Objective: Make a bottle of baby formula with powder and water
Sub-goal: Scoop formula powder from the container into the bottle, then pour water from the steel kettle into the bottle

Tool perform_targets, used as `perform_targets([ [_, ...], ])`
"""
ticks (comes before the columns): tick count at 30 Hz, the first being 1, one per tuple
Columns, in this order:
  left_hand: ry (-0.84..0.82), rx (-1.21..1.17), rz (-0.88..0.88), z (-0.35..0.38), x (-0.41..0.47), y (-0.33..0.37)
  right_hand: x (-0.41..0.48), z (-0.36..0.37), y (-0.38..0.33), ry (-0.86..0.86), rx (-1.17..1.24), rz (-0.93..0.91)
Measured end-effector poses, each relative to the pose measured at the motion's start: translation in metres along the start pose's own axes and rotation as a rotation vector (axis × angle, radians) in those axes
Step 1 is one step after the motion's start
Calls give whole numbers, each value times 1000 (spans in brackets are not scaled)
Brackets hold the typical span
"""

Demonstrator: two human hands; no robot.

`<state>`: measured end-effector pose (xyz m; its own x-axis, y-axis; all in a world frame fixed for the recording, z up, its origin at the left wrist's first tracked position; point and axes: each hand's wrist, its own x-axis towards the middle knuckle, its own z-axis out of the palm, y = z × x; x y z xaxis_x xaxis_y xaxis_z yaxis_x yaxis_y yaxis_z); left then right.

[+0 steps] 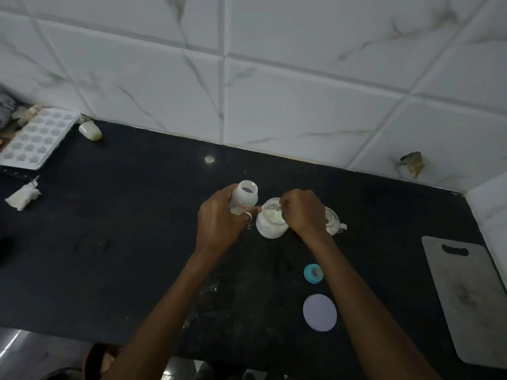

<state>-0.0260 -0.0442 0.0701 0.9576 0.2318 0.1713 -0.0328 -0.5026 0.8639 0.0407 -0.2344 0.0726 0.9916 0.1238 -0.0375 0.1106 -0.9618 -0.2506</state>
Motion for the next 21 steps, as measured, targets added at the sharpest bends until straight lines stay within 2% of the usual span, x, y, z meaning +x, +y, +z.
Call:
perform_targets([
  [6, -46, -66, 45, 16, -5, 14, -18, -6, 25, 125, 267, 108],
  [12, -104, -138, 109, 42, -9, 40, -38, -22, 70, 288, 523, 313],
  [21, -163, -161, 144, 88, -33, 45, -55, 5, 130, 377, 633, 552],
])
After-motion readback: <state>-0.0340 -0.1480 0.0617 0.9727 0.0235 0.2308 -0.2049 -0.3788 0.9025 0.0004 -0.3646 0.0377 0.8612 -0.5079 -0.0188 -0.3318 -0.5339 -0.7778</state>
